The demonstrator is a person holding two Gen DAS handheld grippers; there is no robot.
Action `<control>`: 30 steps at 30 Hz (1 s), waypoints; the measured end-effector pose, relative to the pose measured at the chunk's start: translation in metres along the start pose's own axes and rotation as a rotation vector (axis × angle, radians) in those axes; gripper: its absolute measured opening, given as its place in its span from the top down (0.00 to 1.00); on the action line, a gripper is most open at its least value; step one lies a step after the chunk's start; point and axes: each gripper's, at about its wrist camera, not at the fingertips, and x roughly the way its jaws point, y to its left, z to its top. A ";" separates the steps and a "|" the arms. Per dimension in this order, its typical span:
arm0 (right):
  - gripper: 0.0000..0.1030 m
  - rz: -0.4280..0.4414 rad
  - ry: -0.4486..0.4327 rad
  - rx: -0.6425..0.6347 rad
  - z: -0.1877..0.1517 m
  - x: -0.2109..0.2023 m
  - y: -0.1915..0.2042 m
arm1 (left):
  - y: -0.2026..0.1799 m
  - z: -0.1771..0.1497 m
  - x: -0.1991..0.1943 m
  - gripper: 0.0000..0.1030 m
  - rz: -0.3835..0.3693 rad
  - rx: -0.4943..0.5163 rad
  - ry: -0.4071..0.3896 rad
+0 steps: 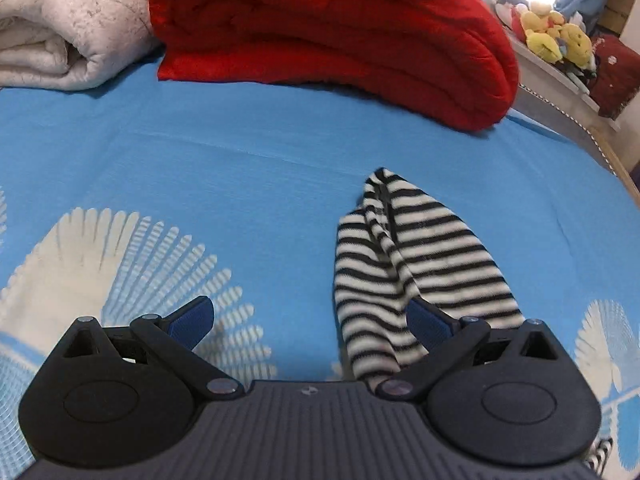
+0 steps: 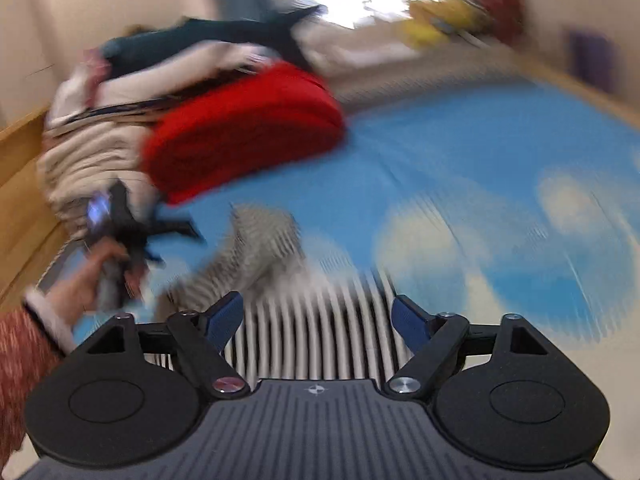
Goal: Fold small clothes
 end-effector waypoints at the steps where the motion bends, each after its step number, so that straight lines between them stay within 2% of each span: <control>1: 0.18 0.030 -0.002 -0.041 0.022 0.027 0.004 | 0.000 0.003 0.008 0.00 -0.011 -0.005 0.011; 3: 0.18 0.057 0.009 -0.065 0.059 0.099 0.013 | -0.004 0.007 0.021 0.00 -0.028 0.002 0.023; 6: 0.18 0.007 0.019 0.041 0.082 0.208 0.022 | -0.013 0.011 0.036 0.01 -0.028 0.042 0.012; 8: 0.18 -0.032 0.038 0.097 0.079 0.265 0.025 | -0.019 0.012 0.053 0.01 -0.007 0.056 0.032; 11: 0.19 -0.068 0.129 0.174 0.065 0.331 0.032 | -0.025 0.010 0.076 0.01 -0.025 0.062 0.078; 12: 0.23 -0.075 0.140 0.175 0.059 0.343 0.038 | -0.029 0.008 0.077 0.07 -0.022 0.080 0.044; 13: 0.32 -0.078 0.154 0.150 0.053 0.353 0.045 | -0.035 0.006 0.075 0.22 -0.034 0.117 -0.009; 14: 0.75 -0.086 0.168 0.083 0.048 0.363 0.055 | -0.039 0.006 0.073 0.86 -0.061 0.141 -0.029; 15: 0.97 -0.100 0.186 0.004 0.047 0.370 0.066 | -0.042 0.007 0.072 0.98 -0.095 0.137 -0.027; 16: 0.98 -0.113 0.182 -0.057 0.047 0.373 0.074 | -0.042 0.009 0.066 0.99 -0.124 0.113 -0.051; 19: 0.98 -0.115 0.009 -0.059 0.064 0.339 0.083 | -0.036 0.015 0.022 0.99 -0.228 0.084 -0.194; 21: 0.98 -0.058 -0.106 -0.049 0.079 0.296 0.086 | -0.026 0.010 -0.029 0.99 -0.338 0.094 -0.290; 23: 0.98 0.050 -0.208 -0.086 0.080 0.235 0.088 | -0.018 -0.021 -0.090 0.99 -0.367 0.233 -0.441; 24: 0.98 0.114 -0.249 -0.118 0.072 0.199 0.086 | -0.011 -0.042 -0.114 0.99 -0.395 0.292 -0.475; 26: 0.98 0.180 -0.273 -0.200 0.041 0.130 0.080 | 0.007 -0.099 -0.152 0.98 -0.436 0.385 -0.456; 28: 0.97 0.234 -0.256 -0.267 -0.014 0.064 0.066 | 0.025 -0.159 -0.170 0.96 -0.468 0.465 -0.365; 29: 0.93 0.257 -0.216 -0.296 -0.042 0.040 0.055 | 0.035 -0.191 -0.175 0.85 -0.458 0.505 -0.307; 30: 0.72 0.270 -0.136 -0.323 -0.072 0.021 0.048 | 0.044 -0.219 -0.177 0.63 -0.434 0.537 -0.237</control>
